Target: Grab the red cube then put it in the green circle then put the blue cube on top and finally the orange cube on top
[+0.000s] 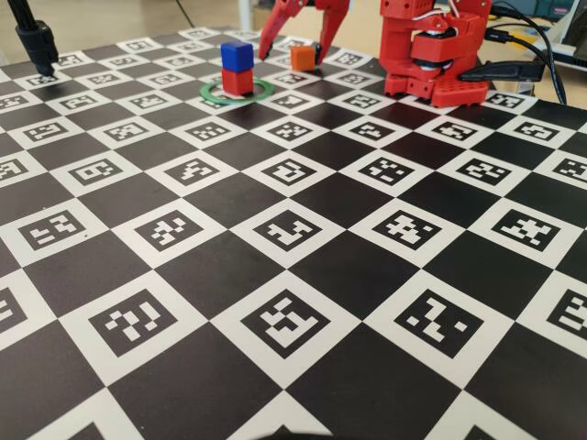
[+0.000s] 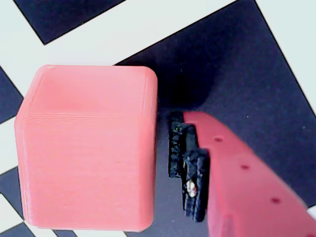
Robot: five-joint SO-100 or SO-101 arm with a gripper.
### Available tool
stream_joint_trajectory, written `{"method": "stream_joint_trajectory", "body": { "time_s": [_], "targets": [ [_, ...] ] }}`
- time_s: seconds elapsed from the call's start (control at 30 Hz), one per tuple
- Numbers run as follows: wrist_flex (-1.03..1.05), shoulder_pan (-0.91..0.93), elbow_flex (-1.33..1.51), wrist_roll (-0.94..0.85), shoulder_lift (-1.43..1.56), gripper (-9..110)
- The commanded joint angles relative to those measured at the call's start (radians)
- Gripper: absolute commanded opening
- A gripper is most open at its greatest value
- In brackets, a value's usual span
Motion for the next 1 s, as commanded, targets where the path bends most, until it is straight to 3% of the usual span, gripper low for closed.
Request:
{"method": "stream_joint_trajectory", "body": {
  "time_s": [0.0,0.1,0.37,0.97],
  "targets": [
    [-0.009,-0.006,-0.009,0.005,0.035,45],
    [-0.009,-0.006,-0.009,0.005,0.035,42],
    [-0.021,-0.008,-0.008,0.018,0.041,9],
    [-0.008,-0.009,-0.021,0.021,0.051,5]
  ]
}}
